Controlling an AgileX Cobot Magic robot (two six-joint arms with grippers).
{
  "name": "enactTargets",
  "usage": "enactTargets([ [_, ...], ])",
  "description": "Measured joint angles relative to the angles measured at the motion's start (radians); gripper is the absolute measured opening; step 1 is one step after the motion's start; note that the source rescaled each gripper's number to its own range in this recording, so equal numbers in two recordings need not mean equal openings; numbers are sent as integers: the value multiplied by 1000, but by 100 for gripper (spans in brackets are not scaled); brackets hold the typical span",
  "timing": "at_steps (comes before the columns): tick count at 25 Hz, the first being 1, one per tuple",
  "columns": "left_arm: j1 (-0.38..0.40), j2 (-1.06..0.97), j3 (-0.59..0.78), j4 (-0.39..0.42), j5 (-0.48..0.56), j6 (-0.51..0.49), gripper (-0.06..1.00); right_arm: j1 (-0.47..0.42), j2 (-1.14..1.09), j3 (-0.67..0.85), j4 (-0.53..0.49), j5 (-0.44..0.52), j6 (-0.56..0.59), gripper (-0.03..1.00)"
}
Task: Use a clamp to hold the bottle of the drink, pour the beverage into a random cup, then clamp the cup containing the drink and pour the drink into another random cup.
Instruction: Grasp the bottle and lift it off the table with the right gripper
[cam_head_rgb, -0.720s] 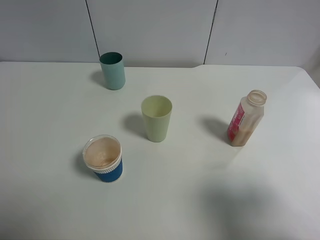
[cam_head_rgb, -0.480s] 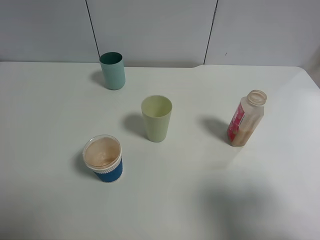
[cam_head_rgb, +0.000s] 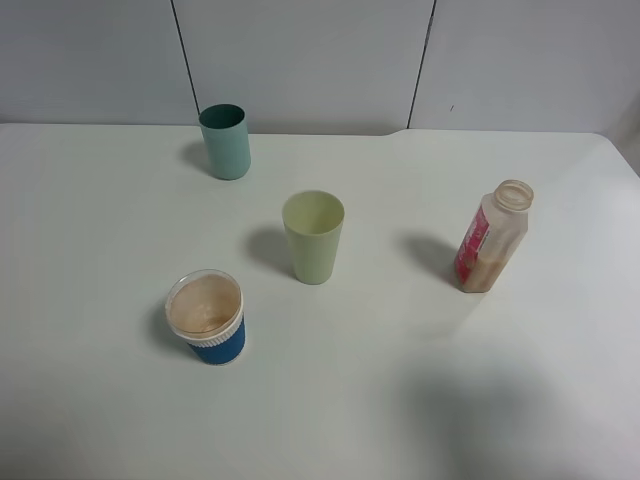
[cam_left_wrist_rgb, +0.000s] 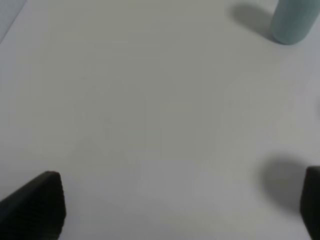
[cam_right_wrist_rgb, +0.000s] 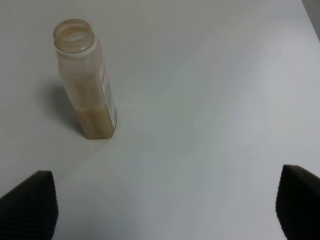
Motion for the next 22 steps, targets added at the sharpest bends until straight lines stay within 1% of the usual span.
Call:
enactTargets([
  [7,0,0,0,0,0,0,95,0,3,0,-11,0,12,76],
  [11,0,0,0,0,0,0,95,0,49,0,-32,-1,27,76],
  [13,0,0,0,0,0,0,95,0,122,0,-52,-1,33,76],
  [14,0,0,0,0,0,0,95,0,210,1,-70,-2,34,76],
  [16,0,0,0,0,0,0,95,0,268,1,-82,-2,34,76],
  [22,0,0,0,0,0,0,95,0,334,1,-99,-3,34,76],
])
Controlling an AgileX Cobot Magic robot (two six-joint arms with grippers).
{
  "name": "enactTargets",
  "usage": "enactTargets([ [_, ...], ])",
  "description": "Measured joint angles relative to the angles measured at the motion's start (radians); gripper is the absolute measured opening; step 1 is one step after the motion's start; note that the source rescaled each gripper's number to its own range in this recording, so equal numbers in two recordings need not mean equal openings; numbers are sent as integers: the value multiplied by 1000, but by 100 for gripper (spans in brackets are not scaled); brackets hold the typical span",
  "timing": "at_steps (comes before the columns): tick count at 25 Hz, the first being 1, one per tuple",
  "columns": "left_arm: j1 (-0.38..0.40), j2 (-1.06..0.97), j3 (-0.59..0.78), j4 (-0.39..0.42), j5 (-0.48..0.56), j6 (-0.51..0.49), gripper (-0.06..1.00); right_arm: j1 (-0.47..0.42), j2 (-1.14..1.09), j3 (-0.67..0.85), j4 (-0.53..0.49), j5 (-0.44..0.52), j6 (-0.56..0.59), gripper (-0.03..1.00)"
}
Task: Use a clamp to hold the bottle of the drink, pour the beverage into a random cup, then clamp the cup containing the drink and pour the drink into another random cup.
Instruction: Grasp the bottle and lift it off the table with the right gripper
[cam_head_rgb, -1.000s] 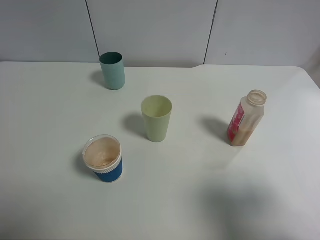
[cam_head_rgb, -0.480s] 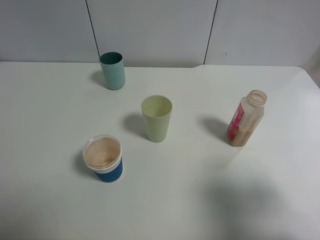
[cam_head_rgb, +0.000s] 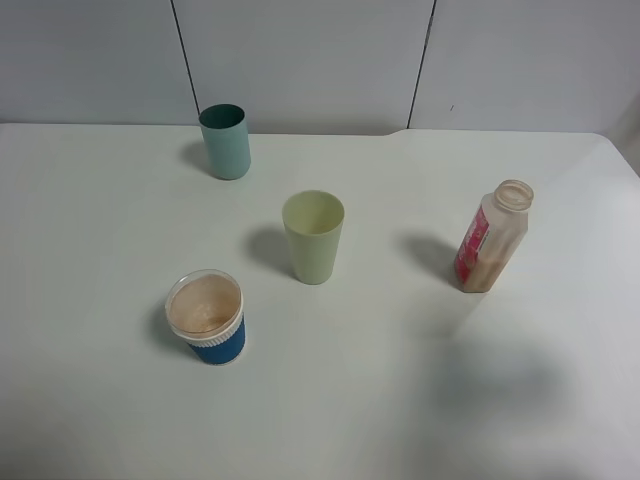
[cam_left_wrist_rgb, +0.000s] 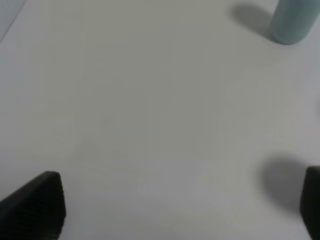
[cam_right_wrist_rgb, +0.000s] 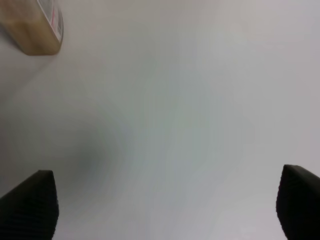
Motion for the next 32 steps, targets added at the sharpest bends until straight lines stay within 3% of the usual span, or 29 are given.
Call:
enactTargets([
  [17,0,0,0,0,0,0,95,0,323,-5,-77,-41,-38,76],
  [24,0,0,0,0,0,0,95,0,325,-8,-29,-302,-33,76],
  [32,0,0,0,0,0,0,95,0,325,85,-12,-479,9,76],
])
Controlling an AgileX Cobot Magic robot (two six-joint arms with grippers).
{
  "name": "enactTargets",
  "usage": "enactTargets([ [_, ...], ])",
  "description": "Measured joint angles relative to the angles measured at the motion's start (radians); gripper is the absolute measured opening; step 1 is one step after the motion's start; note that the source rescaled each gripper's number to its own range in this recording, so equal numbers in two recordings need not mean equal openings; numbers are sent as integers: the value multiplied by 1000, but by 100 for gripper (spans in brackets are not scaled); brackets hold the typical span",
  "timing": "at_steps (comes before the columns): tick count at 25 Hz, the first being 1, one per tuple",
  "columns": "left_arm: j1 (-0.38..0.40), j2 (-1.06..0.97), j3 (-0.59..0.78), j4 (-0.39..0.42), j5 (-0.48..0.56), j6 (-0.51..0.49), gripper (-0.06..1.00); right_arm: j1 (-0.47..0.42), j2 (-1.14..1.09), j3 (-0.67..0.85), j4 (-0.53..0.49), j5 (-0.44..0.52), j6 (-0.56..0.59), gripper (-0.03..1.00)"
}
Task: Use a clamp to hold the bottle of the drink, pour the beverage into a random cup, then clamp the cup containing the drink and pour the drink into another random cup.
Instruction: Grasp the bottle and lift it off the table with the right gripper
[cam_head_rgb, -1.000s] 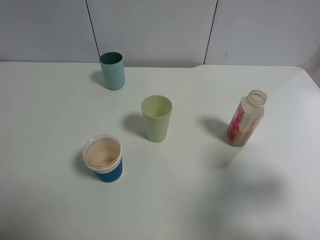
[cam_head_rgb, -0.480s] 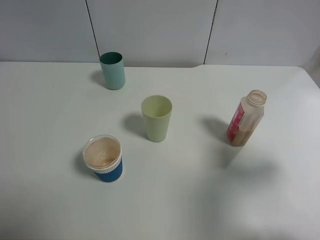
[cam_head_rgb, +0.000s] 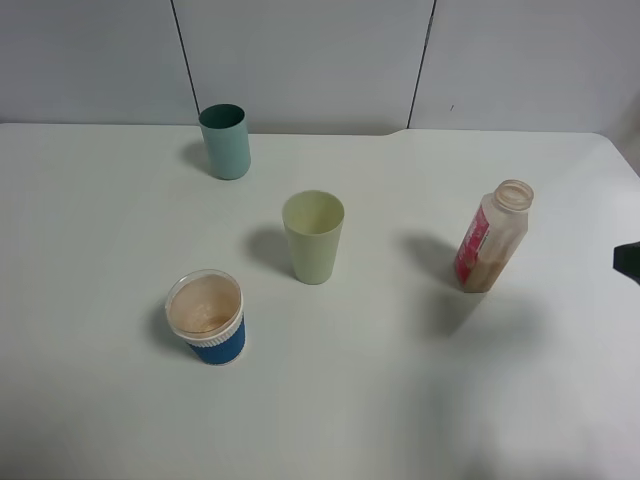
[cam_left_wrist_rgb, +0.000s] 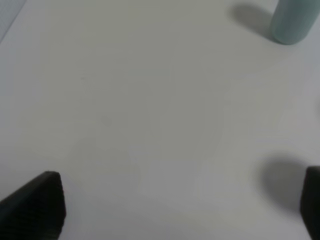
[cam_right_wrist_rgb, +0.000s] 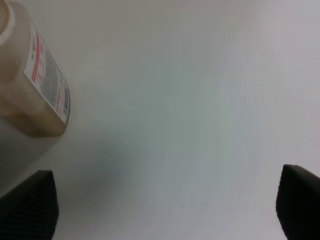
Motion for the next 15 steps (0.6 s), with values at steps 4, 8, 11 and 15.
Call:
enactTargets([
  [4,0,0,0,0,0,0,95,0,0,87,0,-99,30,76],
  [8,0,0,0,0,0,0,95,0,0,179,2,-233,110,76],
  [11,0,0,0,0,0,0,95,0,0,193,-4,-276,140,76],
  [15,0,0,0,0,0,0,95,0,2,197,-11,-311,141,76],
])
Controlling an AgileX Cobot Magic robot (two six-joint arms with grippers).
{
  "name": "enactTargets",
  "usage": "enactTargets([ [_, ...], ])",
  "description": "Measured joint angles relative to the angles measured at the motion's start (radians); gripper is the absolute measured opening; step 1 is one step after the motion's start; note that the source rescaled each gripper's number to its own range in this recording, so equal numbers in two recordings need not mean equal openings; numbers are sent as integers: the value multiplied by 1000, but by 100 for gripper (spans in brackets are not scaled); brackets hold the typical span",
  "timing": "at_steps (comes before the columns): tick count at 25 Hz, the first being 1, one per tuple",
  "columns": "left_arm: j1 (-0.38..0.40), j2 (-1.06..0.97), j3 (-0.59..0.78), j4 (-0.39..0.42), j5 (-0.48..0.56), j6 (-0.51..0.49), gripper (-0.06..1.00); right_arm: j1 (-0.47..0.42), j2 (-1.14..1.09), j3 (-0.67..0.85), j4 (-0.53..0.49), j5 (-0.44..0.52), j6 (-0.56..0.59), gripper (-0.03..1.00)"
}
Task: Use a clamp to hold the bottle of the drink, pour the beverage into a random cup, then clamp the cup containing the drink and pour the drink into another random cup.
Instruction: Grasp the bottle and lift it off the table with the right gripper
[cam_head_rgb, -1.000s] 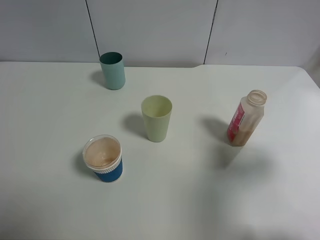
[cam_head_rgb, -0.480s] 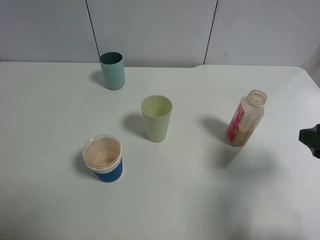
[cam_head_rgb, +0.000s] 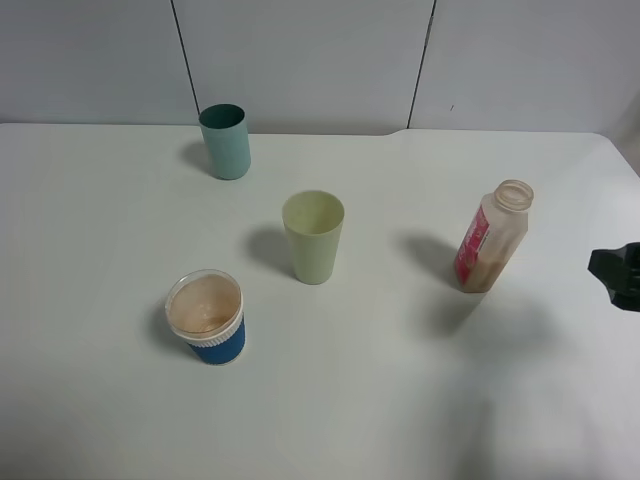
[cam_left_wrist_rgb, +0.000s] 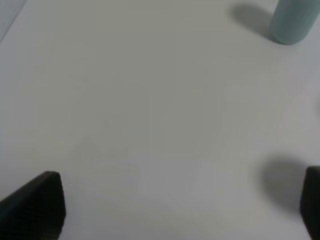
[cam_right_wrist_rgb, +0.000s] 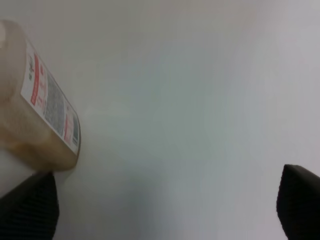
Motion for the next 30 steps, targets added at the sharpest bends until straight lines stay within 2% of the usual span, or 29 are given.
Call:
enactTargets([
  [3,0,0,0,0,0,0,95,0,1,54,4,-84,5,76],
  [4,0,0,0,0,0,0,95,0,1,54,4,-84,5,76],
  [9,0,0,0,0,0,0,95,0,10,137,43,-250,7,76],
  [13,0,0,0,0,0,0,95,0,50,162,47,-313,5,76],
  [14,0,0,0,0,0,0,95,0,135,177,50,-370,-8,76],
  [16,0,0,0,0,0,0,95,0,159,185,51,-396,-15,76],
  [19,0,0,0,0,0,0,95,0,422,206,46,-593,-50,76],
  [24,0,0,0,0,0,0,95,0,630,207,-47,-800,-92,76],
  [30,0,0,0,0,0,0,95,0,693,207,-104,-868,-98,76],
])
